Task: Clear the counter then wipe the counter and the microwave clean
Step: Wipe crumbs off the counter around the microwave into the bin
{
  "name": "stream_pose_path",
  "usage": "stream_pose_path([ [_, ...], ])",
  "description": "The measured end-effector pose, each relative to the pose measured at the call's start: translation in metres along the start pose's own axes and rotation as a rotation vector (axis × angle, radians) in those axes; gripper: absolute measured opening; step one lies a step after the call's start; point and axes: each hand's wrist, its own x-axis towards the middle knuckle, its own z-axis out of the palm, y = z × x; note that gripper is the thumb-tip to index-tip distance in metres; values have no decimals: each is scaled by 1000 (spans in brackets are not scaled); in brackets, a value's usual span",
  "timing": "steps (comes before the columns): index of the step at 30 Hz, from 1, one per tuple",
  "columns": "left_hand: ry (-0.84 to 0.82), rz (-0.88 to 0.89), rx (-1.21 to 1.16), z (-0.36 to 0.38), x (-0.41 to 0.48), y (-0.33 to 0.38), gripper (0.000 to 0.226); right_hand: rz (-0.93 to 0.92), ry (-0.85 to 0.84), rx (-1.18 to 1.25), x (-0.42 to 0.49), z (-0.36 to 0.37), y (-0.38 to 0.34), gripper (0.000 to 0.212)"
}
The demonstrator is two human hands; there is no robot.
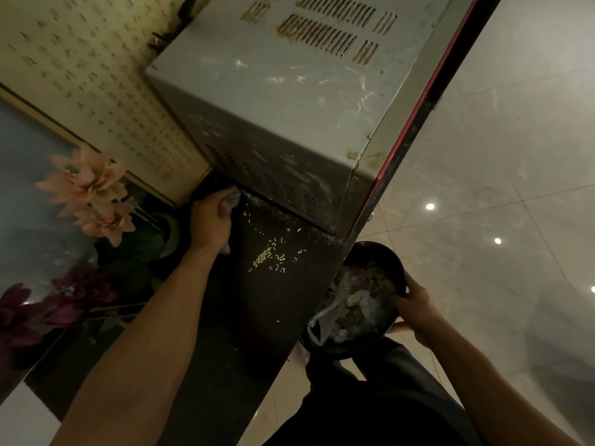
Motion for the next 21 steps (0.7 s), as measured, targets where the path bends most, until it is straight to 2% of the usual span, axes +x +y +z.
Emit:
stream_pose_path([
  [4, -212, 33, -19, 7, -33, 4, 38, -13, -7, -10, 2, 0, 0, 65],
  [10, -321, 11, -42, 12, -75, 20, 38, -11, -8, -8, 1, 0, 2, 67],
  [21, -210, 31, 10, 42, -112, 42, 39, -12, 12, -27, 0, 4, 5, 68],
])
